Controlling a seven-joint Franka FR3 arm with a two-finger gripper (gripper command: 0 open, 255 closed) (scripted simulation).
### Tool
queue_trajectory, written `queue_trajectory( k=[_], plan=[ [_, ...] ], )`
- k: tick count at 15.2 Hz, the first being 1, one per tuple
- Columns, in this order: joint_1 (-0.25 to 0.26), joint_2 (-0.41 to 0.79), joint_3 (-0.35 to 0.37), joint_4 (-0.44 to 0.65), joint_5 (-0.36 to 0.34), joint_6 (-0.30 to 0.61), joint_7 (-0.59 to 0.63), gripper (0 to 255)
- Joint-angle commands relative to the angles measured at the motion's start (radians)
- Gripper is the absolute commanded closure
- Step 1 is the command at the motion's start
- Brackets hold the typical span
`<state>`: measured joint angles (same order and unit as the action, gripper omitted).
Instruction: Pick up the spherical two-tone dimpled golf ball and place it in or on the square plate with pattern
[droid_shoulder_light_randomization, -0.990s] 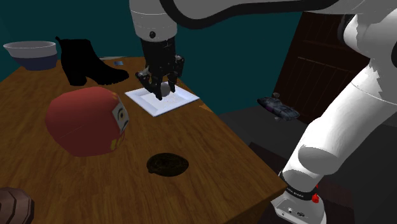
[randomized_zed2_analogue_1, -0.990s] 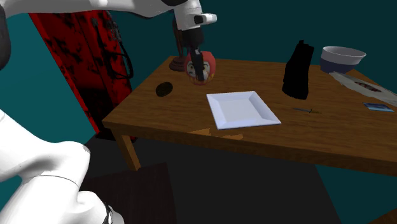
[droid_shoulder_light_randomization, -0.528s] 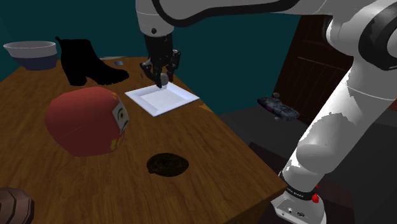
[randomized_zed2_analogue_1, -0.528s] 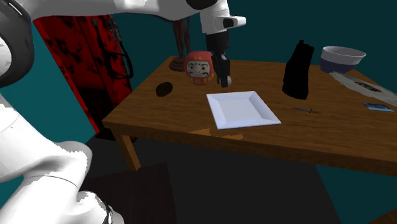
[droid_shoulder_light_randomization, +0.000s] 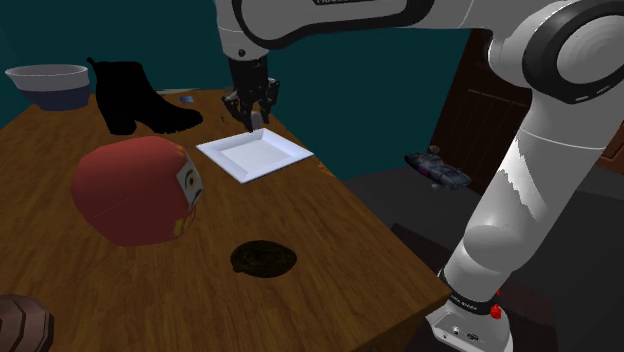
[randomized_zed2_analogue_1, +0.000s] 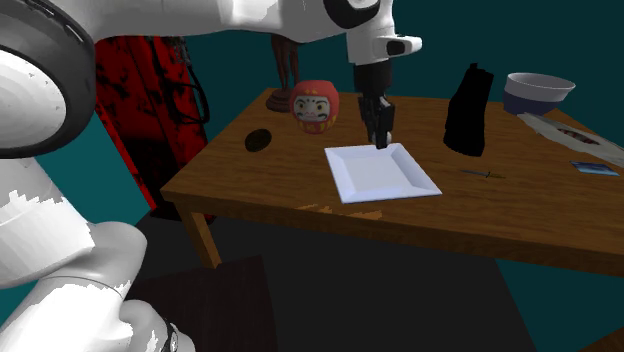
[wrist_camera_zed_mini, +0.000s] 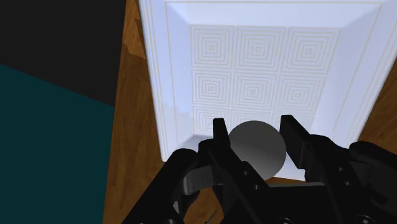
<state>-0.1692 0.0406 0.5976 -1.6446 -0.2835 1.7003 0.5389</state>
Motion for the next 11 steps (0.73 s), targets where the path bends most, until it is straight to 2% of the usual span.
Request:
queue_trajectory(
  k=[1, 9, 11],
  plan=[
    [-0.003, -0.004, -0.002, -0.031, 0.001, 0.028, 0.002, 255],
    [-0.007, -0.007, -0.006, -0.148, -0.004, 0.140, 0.028, 255],
    [-0.007, -0.007, -0.006, -0.148, -0.004, 0.140, 0.028, 255]
  ],
)
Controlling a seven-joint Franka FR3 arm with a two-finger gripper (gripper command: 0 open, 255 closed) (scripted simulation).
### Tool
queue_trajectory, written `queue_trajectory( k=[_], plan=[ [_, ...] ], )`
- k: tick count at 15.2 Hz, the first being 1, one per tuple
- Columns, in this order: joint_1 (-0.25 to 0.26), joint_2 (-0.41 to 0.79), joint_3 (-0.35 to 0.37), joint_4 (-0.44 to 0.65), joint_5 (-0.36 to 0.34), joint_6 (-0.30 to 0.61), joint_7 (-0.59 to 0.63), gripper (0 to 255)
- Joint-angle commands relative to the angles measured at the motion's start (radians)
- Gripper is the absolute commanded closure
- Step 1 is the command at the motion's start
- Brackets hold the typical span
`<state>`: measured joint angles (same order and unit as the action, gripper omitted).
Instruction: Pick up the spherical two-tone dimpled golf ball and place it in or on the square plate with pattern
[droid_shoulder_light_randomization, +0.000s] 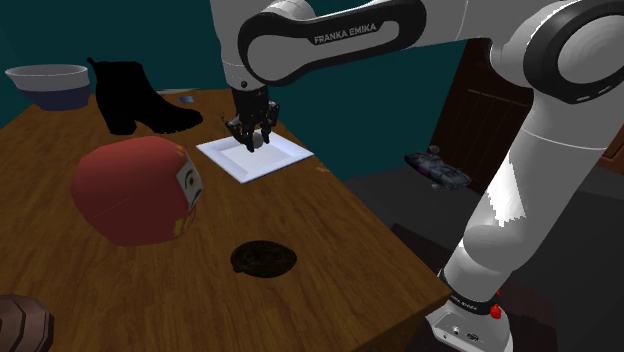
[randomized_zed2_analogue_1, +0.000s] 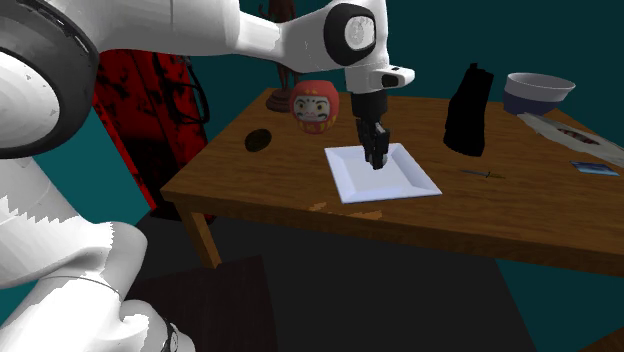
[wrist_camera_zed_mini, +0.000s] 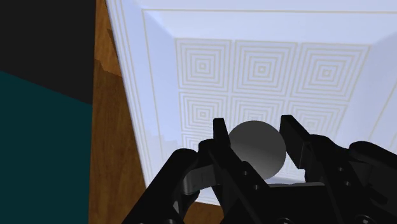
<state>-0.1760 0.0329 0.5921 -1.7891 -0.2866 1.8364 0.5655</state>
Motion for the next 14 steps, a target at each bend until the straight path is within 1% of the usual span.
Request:
queue_trajectory(
  k=[1, 6, 7, 12, 14],
  plan=[
    [0.000, 0.001, 0.000, -0.003, -0.001, 0.004, 0.001, 255],
    [0.000, 0.001, 0.000, -0.003, -0.001, 0.004, 0.001, 255],
    [0.000, 0.001, 0.000, -0.003, -0.001, 0.004, 0.001, 0],
    [0.000, 0.001, 0.000, -0.003, -0.001, 0.004, 0.001, 0],
    [0.007, -0.003, 0.007, 0.058, 0.005, -0.061, -0.004, 0]
  ],
)
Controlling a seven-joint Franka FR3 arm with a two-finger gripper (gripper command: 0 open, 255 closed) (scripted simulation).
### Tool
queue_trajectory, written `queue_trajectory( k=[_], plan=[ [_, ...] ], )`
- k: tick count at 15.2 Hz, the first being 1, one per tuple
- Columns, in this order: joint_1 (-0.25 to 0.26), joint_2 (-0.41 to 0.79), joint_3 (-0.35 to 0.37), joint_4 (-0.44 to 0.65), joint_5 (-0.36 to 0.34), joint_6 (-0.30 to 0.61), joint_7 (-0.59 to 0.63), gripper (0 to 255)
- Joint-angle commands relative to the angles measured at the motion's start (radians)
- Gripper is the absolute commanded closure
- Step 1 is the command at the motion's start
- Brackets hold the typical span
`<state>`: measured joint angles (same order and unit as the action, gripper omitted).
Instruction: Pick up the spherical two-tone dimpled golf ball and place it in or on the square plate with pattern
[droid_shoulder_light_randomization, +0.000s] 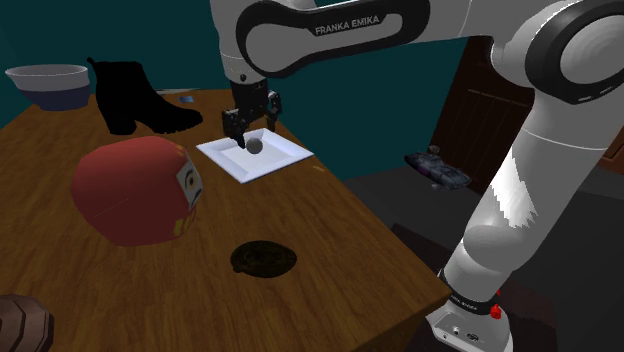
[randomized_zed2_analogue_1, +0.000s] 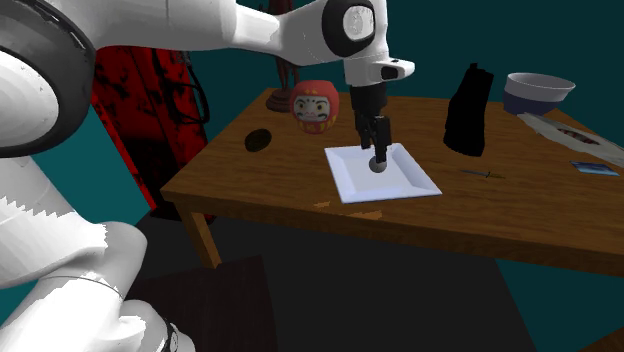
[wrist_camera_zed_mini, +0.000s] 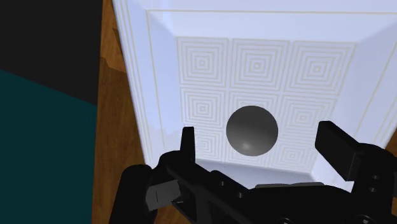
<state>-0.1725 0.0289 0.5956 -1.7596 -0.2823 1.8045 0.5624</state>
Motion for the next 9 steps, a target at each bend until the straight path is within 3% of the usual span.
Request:
queue_trajectory(
  k=[1, 9],
  plan=[
    [0.008, 0.002, 0.007, 0.061, 0.002, -0.062, -0.002, 0],
    [0.012, 0.004, 0.011, 0.089, 0.002, -0.089, -0.002, 0]
  ],
)
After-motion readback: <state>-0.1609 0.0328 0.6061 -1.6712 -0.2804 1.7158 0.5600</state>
